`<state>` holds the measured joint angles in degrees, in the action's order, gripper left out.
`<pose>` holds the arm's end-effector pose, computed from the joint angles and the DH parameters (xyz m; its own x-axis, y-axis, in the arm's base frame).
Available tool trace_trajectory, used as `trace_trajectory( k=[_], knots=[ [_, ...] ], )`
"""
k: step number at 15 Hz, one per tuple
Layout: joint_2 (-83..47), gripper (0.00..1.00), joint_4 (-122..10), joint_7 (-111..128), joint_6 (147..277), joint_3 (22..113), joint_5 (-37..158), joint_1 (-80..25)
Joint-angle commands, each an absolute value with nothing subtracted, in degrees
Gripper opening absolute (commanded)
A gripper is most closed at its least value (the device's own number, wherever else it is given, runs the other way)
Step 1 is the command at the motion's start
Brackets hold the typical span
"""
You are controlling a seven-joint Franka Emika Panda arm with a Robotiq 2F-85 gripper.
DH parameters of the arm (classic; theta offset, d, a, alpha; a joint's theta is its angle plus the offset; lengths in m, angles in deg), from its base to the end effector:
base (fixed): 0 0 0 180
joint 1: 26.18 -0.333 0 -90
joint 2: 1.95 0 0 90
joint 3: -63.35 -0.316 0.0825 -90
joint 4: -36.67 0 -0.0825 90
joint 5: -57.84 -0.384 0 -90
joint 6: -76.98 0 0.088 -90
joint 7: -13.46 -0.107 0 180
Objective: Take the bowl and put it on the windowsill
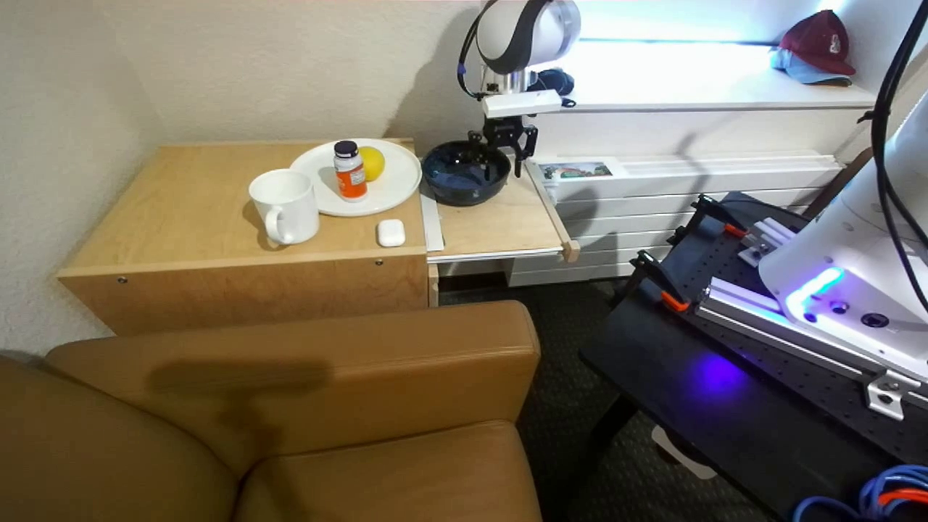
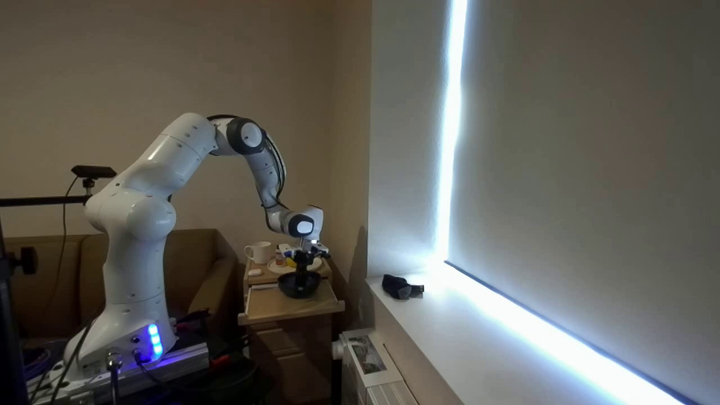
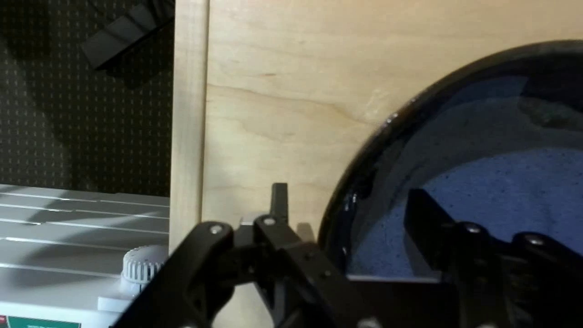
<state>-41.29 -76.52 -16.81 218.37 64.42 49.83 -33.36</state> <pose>0.5769 0.0612 0.1005 0.8404 -0.5057 -0.1952 -0.5058 -0.8610 0.0531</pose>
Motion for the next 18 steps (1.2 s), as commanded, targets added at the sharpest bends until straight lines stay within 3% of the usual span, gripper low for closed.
trace_trajectory(
  k=[1,5,7,12,14,18],
  knots=[
    [-42.69,0.38,-76.37,-16.13,218.49,65.5,48.72,-33.39],
    [-42.09,0.11,-76.97,-16.07,219.26,65.89,48.46,-33.33],
    [-41.23,0.05,-77.14,-16.04,219.57,66.01,48.4,-33.3],
    [-36.65,0.05,-79.72,-12.12,219.43,64.84,47.73,-31.64],
    [-33.56,0.0,-81.98,-6.88,219.87,63.27,46.08,-29.06],
    [-27.93,0.02,-86.81,7.31,220.28,59.1,38.05,-21.59]
  ],
)
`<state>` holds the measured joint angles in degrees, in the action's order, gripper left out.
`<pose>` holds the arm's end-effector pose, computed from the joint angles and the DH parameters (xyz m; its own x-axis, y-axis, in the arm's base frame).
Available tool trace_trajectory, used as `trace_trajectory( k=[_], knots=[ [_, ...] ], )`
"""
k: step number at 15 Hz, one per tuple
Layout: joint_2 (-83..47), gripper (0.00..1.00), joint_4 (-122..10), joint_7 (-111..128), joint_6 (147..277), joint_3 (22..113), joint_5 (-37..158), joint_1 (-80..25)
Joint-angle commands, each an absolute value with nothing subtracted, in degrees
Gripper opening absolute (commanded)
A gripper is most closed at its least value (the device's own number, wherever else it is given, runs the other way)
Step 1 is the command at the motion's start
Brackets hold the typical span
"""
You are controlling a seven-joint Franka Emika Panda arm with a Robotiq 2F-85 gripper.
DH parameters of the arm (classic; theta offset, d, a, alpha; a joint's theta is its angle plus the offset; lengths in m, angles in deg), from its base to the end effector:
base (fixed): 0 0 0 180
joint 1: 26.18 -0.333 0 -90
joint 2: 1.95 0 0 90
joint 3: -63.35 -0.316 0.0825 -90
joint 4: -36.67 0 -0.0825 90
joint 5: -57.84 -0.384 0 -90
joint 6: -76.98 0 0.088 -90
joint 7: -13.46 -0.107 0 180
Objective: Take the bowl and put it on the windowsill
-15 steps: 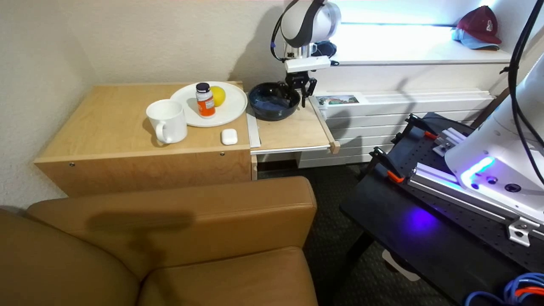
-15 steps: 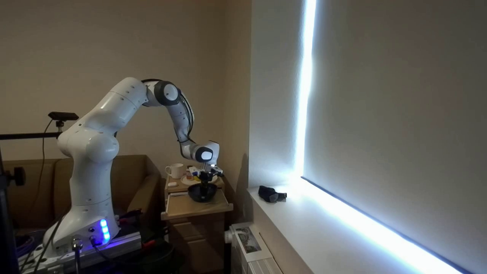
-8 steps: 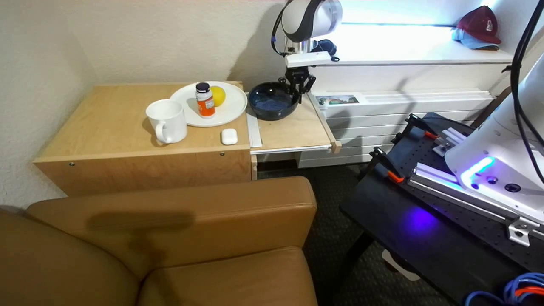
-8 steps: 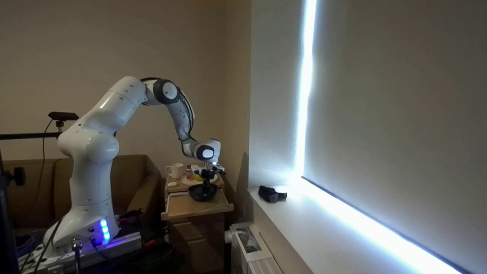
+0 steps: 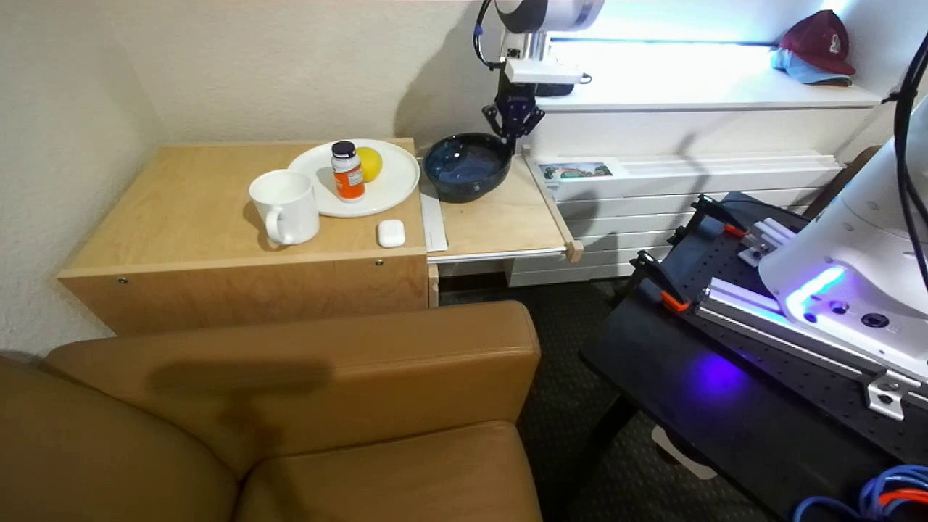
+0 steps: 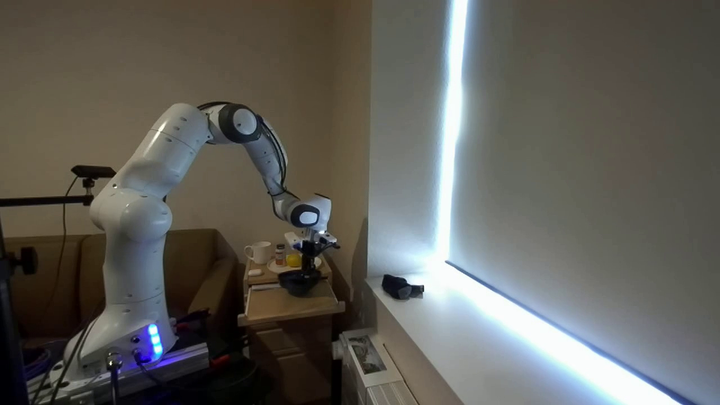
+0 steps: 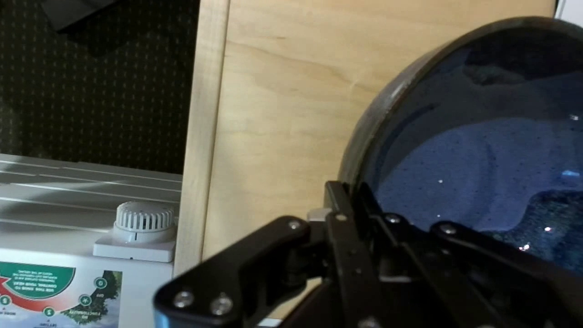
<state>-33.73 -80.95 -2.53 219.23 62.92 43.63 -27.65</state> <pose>0.5766 0.0182 0.1525 0.8897 -0.4247 -0.1677 -0.4423 -0.8927 -0.0859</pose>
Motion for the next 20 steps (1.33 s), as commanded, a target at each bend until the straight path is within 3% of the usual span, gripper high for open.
trace_trajectory(
  k=[1,8,18,19,20],
  knots=[
    [-27.2,0.02,-87.86,11.26,219.85,58.06,35.34,-19.45],
    [-24.19,0.02,-94.66,25.38,217.54,58.37,27.73,-12.8],
    [-9.14,0.02,-109.36,26.07,219.47,72.2,22.9,-2.77],
    [-17.02,0.02,-104.59,23.68,219.13,72.67,25.99,-4.65],
    [-15.52,0.07,-105.29,24.09,218.97,73.65,25.94,-4.22]
  ],
)
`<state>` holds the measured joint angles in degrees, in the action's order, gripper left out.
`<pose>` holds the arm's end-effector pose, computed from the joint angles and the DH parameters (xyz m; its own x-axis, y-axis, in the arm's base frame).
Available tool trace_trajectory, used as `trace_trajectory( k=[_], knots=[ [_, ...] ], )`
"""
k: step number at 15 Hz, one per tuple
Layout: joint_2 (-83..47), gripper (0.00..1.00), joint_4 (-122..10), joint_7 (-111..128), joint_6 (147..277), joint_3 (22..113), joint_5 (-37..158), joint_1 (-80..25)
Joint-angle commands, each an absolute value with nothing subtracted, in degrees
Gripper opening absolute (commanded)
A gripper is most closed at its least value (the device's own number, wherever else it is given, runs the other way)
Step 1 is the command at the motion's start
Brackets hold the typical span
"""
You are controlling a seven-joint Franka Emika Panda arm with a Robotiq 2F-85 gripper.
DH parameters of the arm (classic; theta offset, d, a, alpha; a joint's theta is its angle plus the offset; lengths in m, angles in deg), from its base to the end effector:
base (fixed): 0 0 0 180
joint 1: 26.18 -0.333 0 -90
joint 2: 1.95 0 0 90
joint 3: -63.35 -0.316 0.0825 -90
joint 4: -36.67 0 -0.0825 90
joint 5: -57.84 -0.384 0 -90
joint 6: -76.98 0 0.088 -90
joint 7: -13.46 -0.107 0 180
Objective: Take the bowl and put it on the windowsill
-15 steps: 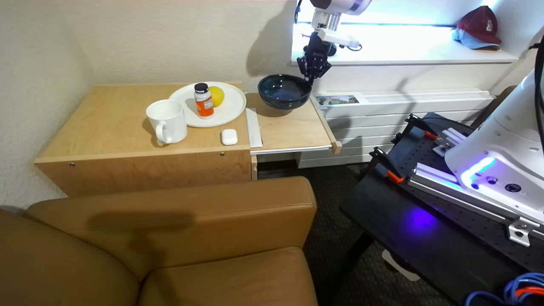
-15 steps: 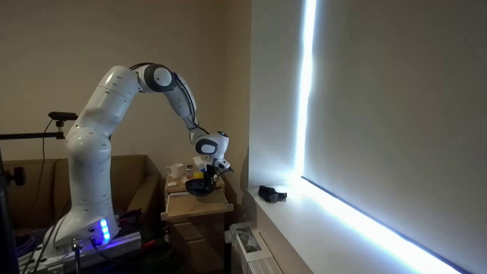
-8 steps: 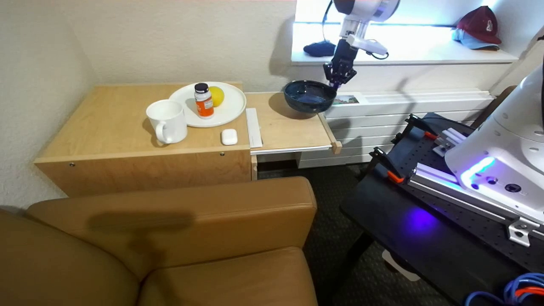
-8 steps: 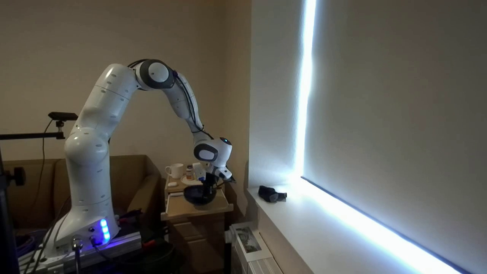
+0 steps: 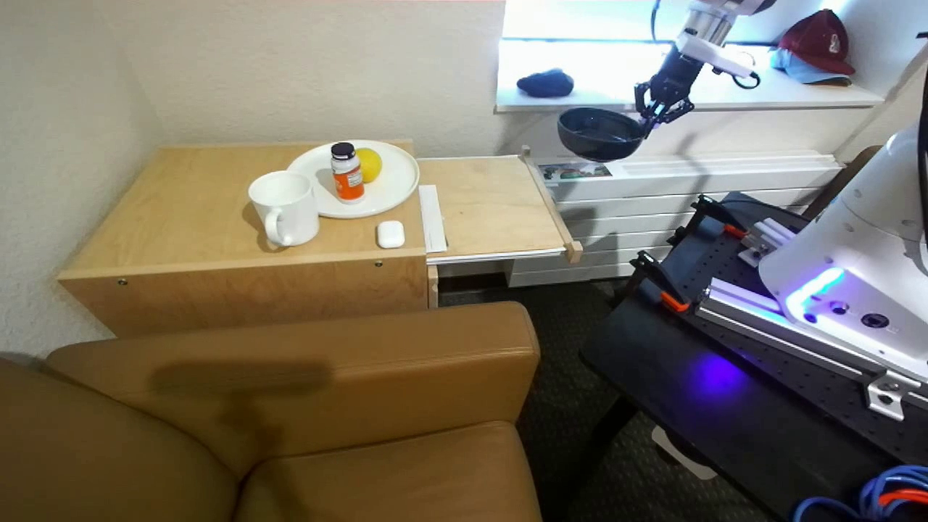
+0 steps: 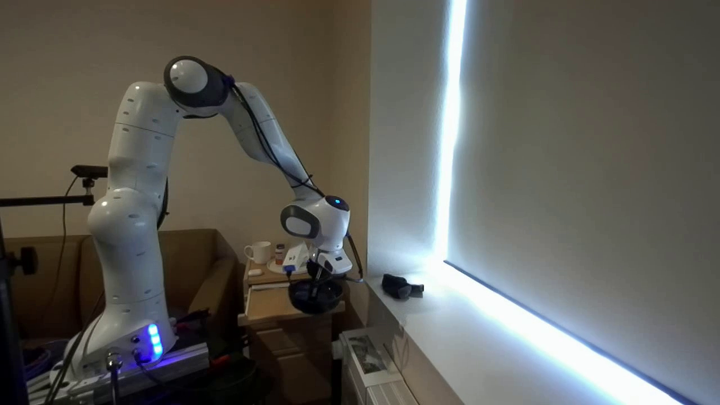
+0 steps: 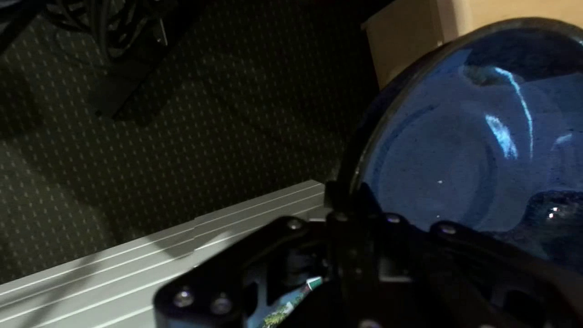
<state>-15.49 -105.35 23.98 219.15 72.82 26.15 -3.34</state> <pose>0.3764 -0.2449 0.1823 0.6573 -0.7199 -0.2231 -0.7531 -0.6162 -0.2305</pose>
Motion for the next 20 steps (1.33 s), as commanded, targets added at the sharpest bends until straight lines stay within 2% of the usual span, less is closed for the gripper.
trace_trajectory(
  k=[1,3,4,14,20],
  knots=[
    [-15.44,0.07,-105.34,24.07,218.96,73.9,26.08,-4.2],
    [-16.86,0.07,-105.11,23.84,219.11,73.43,26.14,-4.72],
    [-18.89,0.02,-104.62,20.89,221.79,73.58,27.46,-6.14],
    [-25.31,0.02,-87.84,13.93,221.84,78.72,16.88,4.85],
    [-26.08,0.02,-85.15,11.1,224.38,80.21,13.0,4.51]
  ],
)
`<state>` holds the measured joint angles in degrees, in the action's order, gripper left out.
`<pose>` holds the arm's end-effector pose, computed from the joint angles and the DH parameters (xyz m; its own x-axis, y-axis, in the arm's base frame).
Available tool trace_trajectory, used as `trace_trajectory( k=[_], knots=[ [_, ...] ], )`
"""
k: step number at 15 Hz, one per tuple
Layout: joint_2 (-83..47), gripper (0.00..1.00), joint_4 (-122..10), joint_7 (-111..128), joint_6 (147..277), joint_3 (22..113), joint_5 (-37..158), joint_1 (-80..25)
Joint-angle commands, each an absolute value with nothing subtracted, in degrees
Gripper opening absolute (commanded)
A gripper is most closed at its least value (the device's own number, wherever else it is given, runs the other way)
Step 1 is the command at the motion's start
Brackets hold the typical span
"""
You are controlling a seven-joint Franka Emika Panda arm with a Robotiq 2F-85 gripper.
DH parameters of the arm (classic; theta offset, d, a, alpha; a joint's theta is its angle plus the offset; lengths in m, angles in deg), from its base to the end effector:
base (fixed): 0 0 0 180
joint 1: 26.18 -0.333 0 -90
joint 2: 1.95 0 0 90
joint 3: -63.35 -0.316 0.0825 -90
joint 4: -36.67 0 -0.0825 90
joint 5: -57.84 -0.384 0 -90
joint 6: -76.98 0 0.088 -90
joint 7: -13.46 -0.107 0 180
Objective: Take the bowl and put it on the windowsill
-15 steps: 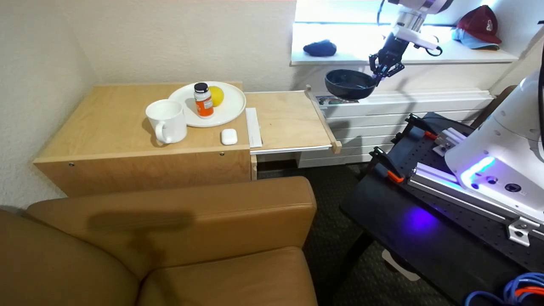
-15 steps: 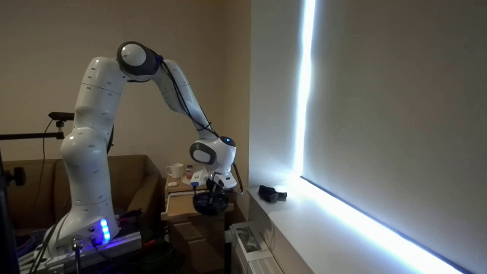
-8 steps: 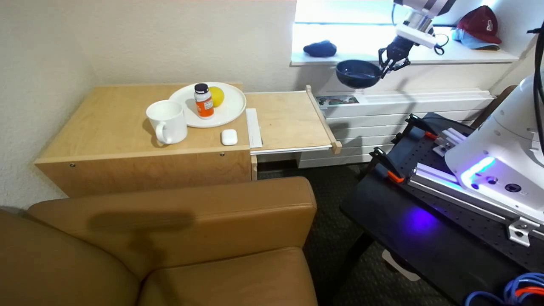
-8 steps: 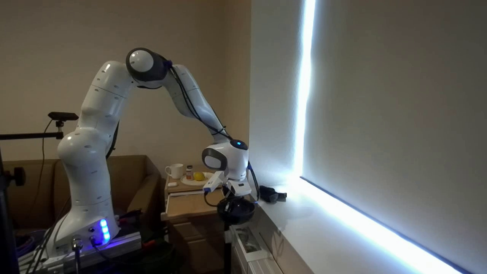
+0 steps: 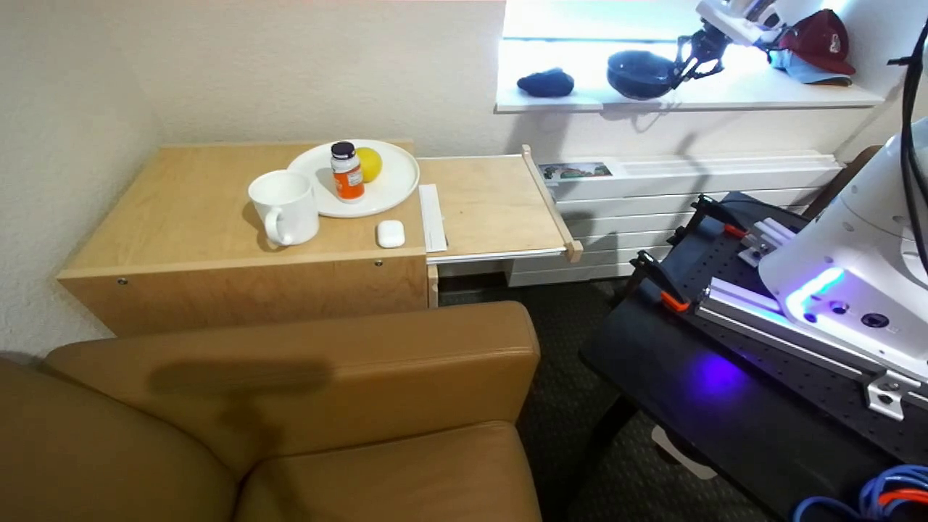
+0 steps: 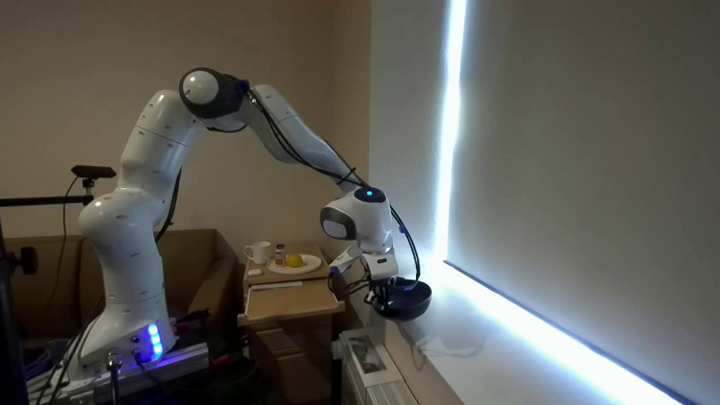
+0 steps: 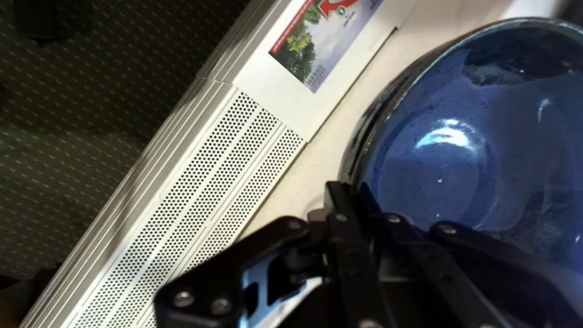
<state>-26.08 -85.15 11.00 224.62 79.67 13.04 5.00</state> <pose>0.3814 -0.4333 0.2194 0.0780 -0.9961 -0.0405 -0.9462 -0.0612 -0.3177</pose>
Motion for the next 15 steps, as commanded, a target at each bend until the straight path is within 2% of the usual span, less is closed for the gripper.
trace_trajectory(
  k=[1,2,3,10,15],
  knots=[
    [-26.19,0.07,-84.68,10.44,224.38,80.22,13.09,4.39],
    [-26.47,0.07,-84.78,10.44,224.36,80.2,13.14,4.32],
    [-26.81,0.02,-84.98,10.45,224.37,80.18,13.17,4.3],
    [-31.12,0.02,-74.57,0.3,212.96,81.78,12.98,6.09],
    [-33.69,0.02,-69.75,-8.06,213.54,83.46,19.95,1.49]
  ],
)
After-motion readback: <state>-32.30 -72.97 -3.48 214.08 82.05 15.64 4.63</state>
